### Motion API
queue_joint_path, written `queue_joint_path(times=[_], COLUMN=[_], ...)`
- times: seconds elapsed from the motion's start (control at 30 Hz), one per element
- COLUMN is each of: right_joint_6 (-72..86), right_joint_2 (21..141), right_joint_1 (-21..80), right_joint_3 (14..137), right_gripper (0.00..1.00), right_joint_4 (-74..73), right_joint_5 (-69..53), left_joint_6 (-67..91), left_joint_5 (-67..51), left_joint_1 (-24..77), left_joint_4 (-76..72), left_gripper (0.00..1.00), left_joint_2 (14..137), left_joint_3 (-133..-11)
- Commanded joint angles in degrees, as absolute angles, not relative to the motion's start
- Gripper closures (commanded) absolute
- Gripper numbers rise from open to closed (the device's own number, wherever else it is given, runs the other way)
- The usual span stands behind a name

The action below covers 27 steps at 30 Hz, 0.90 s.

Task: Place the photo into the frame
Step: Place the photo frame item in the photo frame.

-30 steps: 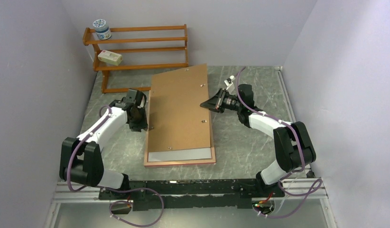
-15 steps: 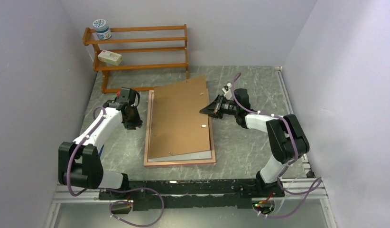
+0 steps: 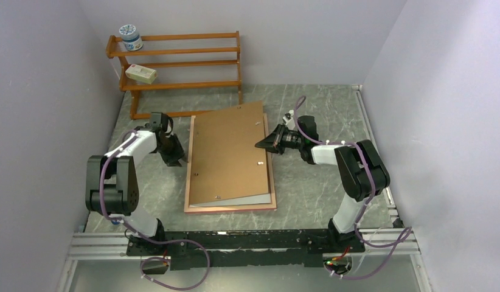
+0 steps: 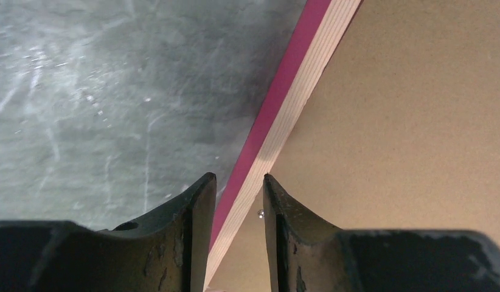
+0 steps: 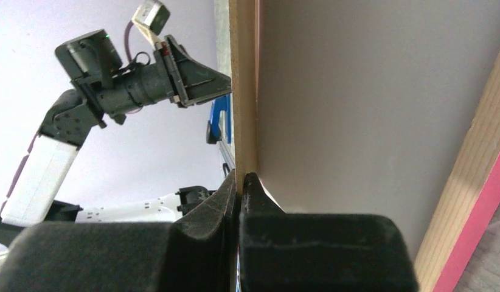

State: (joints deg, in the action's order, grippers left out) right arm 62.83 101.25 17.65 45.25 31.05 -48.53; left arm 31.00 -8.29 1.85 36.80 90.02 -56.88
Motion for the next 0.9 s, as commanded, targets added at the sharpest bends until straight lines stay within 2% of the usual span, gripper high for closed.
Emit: queue_joint_path(times=[0.0, 0.47, 0.67, 0.87], right_joint_6=[64.1, 59.6, 57.3, 60.8], right_joint_2=[100.1, 99.4, 100.2, 101.3], right_joint_1=[17.7, 16.5, 17.0, 17.6], right_joint_3=[46.2, 51.3, 50.5, 46.4], right_gripper=[1.00, 1.00, 1.00, 1.00], right_joint_4=[34.0, 18.1, 19.9, 29.7], right_joint_5=[-52.6, -54.4, -49.0, -45.6], left_joint_6=[31.9, 30.7, 30.8, 31.2], left_joint_5=[-13.8, -14.6, -15.9, -16.3], left_joint_1=[1.8, 1.7, 1.8, 1.7], left_joint_4=[32.1, 30.5, 30.2, 30.4], left_gripper=[0.61, 0.75, 0.76, 0.77], left_joint_2=[93.4, 95.7, 95.9, 96.1], left_joint_3=[-57.9, -57.4, -57.2, -57.3])
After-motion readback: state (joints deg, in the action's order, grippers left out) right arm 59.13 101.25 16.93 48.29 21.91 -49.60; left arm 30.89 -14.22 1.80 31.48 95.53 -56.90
